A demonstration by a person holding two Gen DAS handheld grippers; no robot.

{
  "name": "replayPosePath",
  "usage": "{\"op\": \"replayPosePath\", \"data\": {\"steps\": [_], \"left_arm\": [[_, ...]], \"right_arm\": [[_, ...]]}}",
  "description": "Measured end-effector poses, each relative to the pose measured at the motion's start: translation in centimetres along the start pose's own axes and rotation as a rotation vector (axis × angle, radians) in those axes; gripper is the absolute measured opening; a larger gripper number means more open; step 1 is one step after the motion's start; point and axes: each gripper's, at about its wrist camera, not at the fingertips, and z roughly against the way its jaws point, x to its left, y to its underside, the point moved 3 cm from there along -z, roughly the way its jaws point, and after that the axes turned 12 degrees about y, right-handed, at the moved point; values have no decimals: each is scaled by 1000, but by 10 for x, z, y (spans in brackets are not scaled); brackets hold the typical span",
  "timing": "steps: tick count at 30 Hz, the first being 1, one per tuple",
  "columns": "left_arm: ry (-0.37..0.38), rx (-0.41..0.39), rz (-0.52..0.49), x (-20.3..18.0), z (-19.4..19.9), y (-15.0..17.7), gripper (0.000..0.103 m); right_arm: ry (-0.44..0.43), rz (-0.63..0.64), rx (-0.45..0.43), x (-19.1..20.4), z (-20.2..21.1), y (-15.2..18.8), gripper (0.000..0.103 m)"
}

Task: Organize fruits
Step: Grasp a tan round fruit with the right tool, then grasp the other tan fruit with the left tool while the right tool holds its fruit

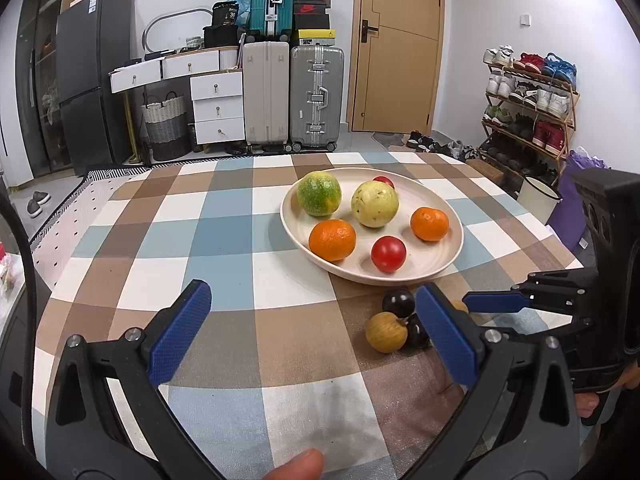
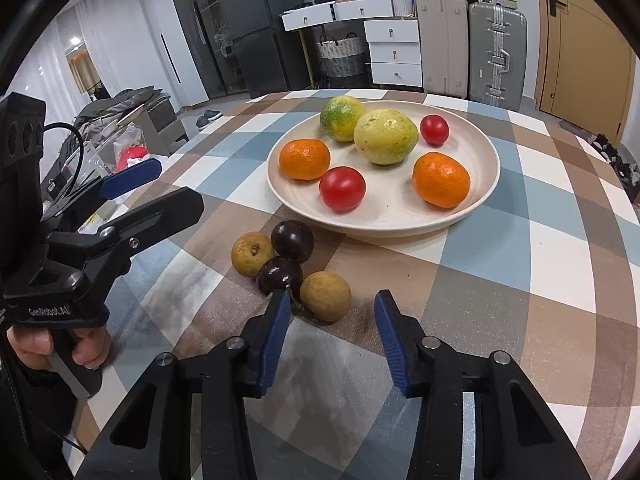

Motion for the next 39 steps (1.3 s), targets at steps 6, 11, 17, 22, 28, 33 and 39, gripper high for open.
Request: {"op": "replayPosePath", "data": {"steps": [6,11,17,22,28,33,39], "left_arm": [[2,2,-2,0,-1,0,102],[1,4,0,0,-2,0,102],[4,-8,-8,-3,-1,0,102],[31,39,-37,-11,-7,3,102],[42,82,-86,-21,-12,6,95],[50,103,-93,-23,-14,7,88],[83,195,-71,-20,-29,13,74]], "right_arm": [[-23,6,-6,2,0,-1,31],[-22,18,-23,5,5,-1,30],[-20,0,-45,1,9,-2,30],[-9,-32,-76,-7,15,-4,30],[-11,-53,-104,-13,22,-5,30],[-7,-54,-105,-13,24,-5,30],[-1,-58,-101,-14,24,-5,30]]}}
